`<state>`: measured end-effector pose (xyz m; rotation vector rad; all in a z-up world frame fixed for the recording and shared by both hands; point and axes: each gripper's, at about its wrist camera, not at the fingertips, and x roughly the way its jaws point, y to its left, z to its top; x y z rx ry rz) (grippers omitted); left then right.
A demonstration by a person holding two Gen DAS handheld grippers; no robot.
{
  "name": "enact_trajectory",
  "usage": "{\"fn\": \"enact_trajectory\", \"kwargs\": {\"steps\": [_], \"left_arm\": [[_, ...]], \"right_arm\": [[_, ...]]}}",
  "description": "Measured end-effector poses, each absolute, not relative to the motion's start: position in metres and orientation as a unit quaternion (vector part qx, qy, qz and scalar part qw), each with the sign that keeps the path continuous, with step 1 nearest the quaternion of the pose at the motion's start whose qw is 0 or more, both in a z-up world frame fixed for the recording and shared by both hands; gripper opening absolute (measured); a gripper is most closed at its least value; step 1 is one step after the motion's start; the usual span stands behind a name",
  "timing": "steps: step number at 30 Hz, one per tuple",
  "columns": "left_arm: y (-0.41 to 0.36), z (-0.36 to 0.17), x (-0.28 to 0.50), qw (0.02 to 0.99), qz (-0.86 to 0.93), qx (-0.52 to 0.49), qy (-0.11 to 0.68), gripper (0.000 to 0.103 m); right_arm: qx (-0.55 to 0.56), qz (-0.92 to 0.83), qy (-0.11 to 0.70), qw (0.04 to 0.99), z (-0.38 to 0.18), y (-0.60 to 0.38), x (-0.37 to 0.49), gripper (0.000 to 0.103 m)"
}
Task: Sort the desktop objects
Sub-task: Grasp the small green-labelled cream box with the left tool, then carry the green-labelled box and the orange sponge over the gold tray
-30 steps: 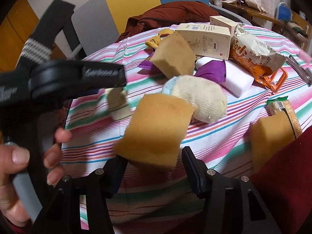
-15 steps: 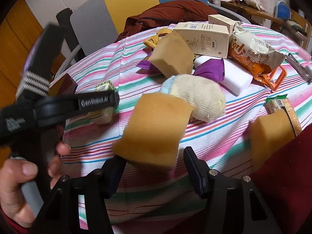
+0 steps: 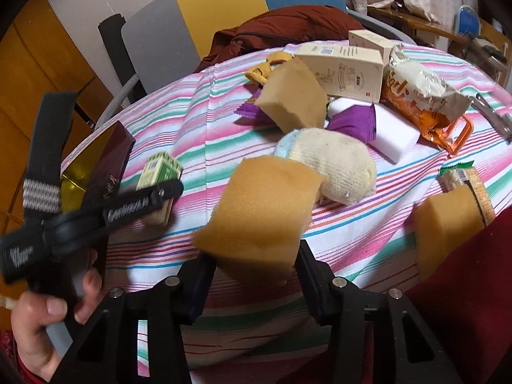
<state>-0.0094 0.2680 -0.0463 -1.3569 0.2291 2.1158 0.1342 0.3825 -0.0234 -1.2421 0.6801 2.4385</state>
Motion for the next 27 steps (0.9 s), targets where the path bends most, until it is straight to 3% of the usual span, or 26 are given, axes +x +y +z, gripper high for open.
{"fn": "enact_trajectory", "kwargs": {"steps": [14, 27], "left_arm": [[0.196, -0.008, 0.011, 0.329, 0.803, -0.495, 0.041, 0.03], [0.08, 0.004, -0.051, 0.241, 0.835, -0.494, -0.012, 0.03]], "right_arm": [[-0.419, 0.877, 0.191, 0.137, 0.015, 0.347, 0.116, 0.049], [-0.419, 0.899, 0.122, 0.039, 0.046, 0.256, 0.02, 0.049]]}}
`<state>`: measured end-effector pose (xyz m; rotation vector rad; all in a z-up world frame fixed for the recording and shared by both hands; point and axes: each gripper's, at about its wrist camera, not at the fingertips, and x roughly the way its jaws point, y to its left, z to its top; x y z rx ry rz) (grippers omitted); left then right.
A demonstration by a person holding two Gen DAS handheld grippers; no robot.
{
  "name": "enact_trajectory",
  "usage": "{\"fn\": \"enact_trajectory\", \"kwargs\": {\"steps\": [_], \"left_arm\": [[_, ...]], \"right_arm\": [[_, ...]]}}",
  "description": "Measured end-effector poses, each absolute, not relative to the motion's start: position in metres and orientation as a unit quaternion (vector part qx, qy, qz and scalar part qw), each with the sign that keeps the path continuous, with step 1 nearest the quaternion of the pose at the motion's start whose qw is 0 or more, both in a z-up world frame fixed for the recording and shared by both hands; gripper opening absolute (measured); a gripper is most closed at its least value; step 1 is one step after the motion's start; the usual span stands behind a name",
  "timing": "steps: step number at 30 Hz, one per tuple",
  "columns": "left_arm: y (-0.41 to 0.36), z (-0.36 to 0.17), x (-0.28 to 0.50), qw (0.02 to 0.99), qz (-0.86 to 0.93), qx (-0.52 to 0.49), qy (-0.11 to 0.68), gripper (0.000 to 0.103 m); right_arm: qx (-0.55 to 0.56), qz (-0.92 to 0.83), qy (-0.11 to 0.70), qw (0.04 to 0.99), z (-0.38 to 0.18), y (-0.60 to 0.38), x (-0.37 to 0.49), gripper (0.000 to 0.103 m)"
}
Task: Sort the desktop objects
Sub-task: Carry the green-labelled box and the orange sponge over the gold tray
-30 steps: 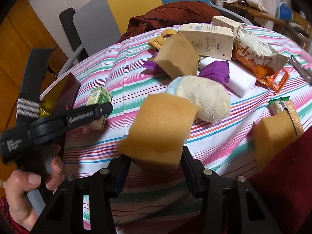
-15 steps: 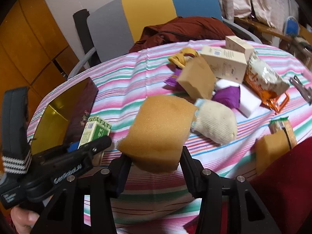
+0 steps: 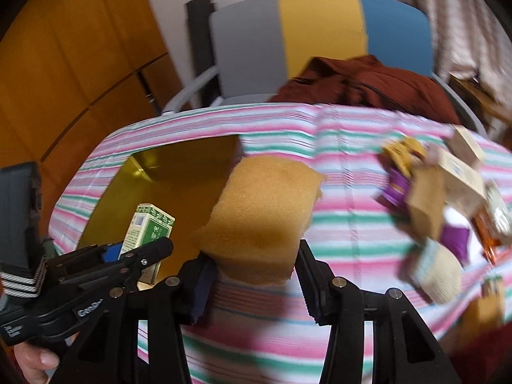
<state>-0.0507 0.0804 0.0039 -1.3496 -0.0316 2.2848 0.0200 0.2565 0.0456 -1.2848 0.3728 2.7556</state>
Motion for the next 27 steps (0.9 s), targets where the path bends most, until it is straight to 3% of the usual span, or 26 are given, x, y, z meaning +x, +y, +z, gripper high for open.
{"fn": "enact_trajectory", "kwargs": {"steps": [7, 17, 20, 22, 24, 27], "left_arm": [[0.031, -0.016, -0.112, 0.178, 0.839, -0.514, -0.007, 0.03], [0.011, -0.035, -0.184, 0.139, 0.843, -0.519, 0.045, 0.03], [0.009, -0.034, -0.2, 0.132, 0.843, -0.52, 0.044, 0.031], [0.004, -0.025, -0.206, 0.127, 0.846, -0.517, 0.033, 0.033], [-0.002, -0.015, -0.208, 0.122, 0.855, -0.505, 0.021, 0.04], [-0.012, -0.005, -0.208, 0.11, 0.862, -0.494, -0.005, 0.041]], "right_arm": [[-0.446, 0.89, 0.09, -0.019, 0.04, 0.204, -0.061, 0.049], [-0.533, 0.834, 0.136, -0.038, -0.026, 0.179, -0.163, 0.05], [-0.52, 0.837, 0.162, -0.058, -0.029, 0.176, -0.178, 0.058], [-0.512, 0.838, 0.177, -0.061, -0.025, 0.18, -0.177, 0.076], [-0.495, 0.842, 0.201, -0.073, -0.018, 0.186, -0.17, 0.084], [-0.484, 0.848, 0.204, -0.069, -0.011, 0.192, -0.159, 0.084]]}}
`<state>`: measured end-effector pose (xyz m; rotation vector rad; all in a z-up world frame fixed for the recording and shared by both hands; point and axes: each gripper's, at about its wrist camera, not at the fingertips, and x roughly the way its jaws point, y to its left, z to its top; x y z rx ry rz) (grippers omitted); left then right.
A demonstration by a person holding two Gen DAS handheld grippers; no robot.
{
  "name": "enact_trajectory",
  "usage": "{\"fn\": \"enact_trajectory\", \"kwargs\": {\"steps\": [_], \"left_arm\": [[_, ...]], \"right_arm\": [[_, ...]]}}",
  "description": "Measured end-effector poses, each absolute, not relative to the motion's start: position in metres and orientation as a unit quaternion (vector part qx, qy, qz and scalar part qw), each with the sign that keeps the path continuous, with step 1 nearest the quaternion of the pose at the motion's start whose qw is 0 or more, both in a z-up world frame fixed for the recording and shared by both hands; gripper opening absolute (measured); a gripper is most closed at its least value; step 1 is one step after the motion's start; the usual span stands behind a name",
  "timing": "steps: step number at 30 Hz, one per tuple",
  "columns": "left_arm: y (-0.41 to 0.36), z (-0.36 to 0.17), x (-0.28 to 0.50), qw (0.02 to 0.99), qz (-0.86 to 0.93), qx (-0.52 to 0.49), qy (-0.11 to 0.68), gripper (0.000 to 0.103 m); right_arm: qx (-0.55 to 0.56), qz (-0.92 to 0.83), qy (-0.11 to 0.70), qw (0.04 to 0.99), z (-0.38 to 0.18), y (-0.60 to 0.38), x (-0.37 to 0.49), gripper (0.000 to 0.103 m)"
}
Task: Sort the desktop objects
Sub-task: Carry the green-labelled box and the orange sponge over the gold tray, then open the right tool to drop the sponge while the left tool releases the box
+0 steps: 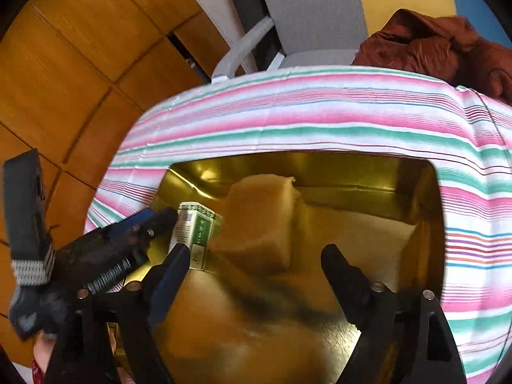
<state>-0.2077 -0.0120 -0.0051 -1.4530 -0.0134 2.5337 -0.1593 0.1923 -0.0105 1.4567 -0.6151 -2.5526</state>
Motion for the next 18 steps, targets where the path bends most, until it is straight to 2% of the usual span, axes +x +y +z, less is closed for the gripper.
{"fn": "enact_trajectory", "kwargs": {"steps": [3, 5, 7, 11, 18], "left_arm": [[-0.019, -0.001, -0.197, 0.089, 0.863, -0.497, -0.026, 0.041], [-0.024, 0.0, -0.186, 0.077, 0.862, -0.5, -0.032, 0.041], [-0.028, 0.002, -0.171, 0.072, 0.866, -0.493, -0.042, 0.041], [-0.036, 0.002, -0.146, 0.065, 0.868, -0.489, -0.052, 0.041], [-0.049, -0.009, -0.117, 0.058, 0.858, -0.503, -0.088, 0.041]], "right_arm": [[0.48, -0.852, -0.199, 0.061, -0.007, 0.195, -0.154, 0.084], [0.482, -0.852, -0.198, 0.054, -0.009, 0.196, -0.153, 0.075], [0.487, -0.848, -0.204, 0.04, -0.012, 0.198, -0.157, 0.057], [0.5, -0.836, -0.224, 0.023, -0.023, 0.203, -0.17, 0.054], [0.532, -0.817, -0.206, 0.086, -0.044, 0.163, -0.194, 0.054]]}}
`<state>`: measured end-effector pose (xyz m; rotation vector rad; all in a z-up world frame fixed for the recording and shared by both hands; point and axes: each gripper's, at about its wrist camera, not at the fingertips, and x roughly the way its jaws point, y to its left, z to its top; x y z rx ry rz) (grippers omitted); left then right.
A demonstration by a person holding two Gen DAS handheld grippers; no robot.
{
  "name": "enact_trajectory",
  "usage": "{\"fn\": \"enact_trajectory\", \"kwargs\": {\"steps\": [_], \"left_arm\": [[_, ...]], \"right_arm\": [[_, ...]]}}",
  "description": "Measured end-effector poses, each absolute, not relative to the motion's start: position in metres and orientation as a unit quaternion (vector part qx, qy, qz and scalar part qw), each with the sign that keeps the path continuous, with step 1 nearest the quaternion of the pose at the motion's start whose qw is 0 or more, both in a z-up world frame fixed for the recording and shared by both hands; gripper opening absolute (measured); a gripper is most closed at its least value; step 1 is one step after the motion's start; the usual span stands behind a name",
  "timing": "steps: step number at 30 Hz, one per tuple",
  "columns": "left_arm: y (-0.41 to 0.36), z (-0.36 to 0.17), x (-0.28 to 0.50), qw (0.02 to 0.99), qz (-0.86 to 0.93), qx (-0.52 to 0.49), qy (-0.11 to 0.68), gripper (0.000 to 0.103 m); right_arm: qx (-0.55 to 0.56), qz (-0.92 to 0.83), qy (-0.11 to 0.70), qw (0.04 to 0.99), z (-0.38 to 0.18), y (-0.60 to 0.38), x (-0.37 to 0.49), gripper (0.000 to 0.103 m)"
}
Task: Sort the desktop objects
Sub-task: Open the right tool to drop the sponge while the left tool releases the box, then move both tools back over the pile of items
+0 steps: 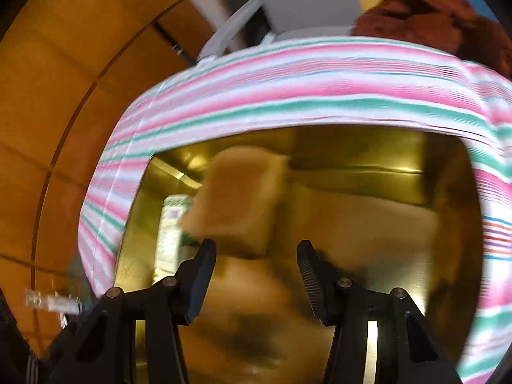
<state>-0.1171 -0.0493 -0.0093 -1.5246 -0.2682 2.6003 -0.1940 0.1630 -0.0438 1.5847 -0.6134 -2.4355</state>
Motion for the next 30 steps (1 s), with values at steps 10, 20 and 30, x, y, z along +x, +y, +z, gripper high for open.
{"fn": "enact_trajectory", "kwargs": {"steps": [10, 20, 30], "left_arm": [[-0.015, -0.006, -0.094, 0.089, 0.857, -0.5, -0.085, 0.041], [0.074, 0.001, -0.054, 0.175, 0.846, -0.503, -0.03, 0.042], [0.167, 0.01, -0.009, 0.278, 0.826, -0.49, 0.033, 0.047]], "right_arm": [[0.468, -0.869, -0.119, 0.106, 0.025, 0.189, -0.142, 0.068], [0.464, -0.883, -0.07, 0.01, 0.045, 0.308, -0.058, 0.073], [0.417, -0.894, -0.095, -0.133, 0.047, 0.464, 0.024, 0.082]]}}
